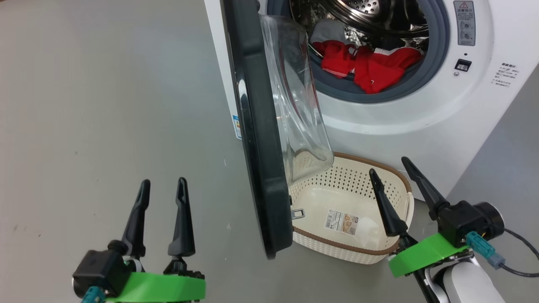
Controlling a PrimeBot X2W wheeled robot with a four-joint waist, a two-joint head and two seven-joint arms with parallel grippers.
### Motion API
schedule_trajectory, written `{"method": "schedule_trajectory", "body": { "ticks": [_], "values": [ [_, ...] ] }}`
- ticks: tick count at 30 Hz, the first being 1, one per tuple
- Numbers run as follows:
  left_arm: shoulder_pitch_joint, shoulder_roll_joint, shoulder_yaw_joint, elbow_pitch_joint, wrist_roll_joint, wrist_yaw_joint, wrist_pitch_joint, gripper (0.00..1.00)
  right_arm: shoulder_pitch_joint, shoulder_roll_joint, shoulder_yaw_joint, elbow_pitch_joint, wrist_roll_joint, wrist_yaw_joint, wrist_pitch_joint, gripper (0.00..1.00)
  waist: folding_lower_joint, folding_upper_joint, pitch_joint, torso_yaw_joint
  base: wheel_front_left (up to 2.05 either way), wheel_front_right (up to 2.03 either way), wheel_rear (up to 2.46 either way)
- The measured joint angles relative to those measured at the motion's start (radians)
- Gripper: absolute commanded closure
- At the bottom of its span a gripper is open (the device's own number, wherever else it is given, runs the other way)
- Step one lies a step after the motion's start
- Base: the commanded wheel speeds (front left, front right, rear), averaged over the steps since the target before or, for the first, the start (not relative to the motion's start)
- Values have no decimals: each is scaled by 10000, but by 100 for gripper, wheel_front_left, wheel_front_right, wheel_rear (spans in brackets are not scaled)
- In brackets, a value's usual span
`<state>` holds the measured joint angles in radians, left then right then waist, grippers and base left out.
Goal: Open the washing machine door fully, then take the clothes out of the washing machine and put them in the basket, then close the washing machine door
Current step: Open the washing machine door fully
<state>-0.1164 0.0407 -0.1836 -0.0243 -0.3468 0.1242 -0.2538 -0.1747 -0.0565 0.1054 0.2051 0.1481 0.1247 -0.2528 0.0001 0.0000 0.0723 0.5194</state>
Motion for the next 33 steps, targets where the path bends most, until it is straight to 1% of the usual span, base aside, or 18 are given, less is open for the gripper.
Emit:
{"method": "schedule_trajectory", "body": {
  "ticks": [4, 12, 21, 22, 23, 24, 29, 33],
  "values": [
    [8, 0, -98, 174, -12, 86, 0, 0, 267, 4, -15, -23, 2, 0, 0, 0, 0, 0, -12, -12, 0, 0, 0],
    [156, 4, -297, 709, -167, 88, 0, 0, 289, 6, -31, -23, 6, 0, 0, 0, 0, 0, -80, -27, 0, 0, 0],
    [151, 4, -366, 932, -165, 88, 0, 0, 289, 8, -35, -23, 71, 0, 0, 0, -1, 0, -147, -28, 0, 0, 0],
    [149, 6, -382, 926, -150, 88, 0, 41, 289, 8, -35, -25, 96, 0, 0, 0, 0, 0, -153, -28, 0, 0, 0],
    [145, 6, -401, 915, -142, 88, 0, 69, 289, 8, -35, -25, 96, 0, 0, 0, 0, 1, -157, -28, 0, 0, 0],
    [140, 6, -424, 892, -104, 88, 0, 100, 289, 8, -35, -25, 98, 0, 0, 0, 0, 1, -162, -28, 0, 0, 0],
    [-126, 10, -648, 539, 431, 86, 0, 100, 291, 10, -46, -25, 161, 0, -27, 0, -1, 1, -186, -33, 0, 0, 0],
    [-562, 17, -951, -138, 846, 77, 0, 100, 317, 15, -65, -25, 194, 0, -27, 0, 0, 0, -203, -83, 0, 0, 0]
  ]
}}
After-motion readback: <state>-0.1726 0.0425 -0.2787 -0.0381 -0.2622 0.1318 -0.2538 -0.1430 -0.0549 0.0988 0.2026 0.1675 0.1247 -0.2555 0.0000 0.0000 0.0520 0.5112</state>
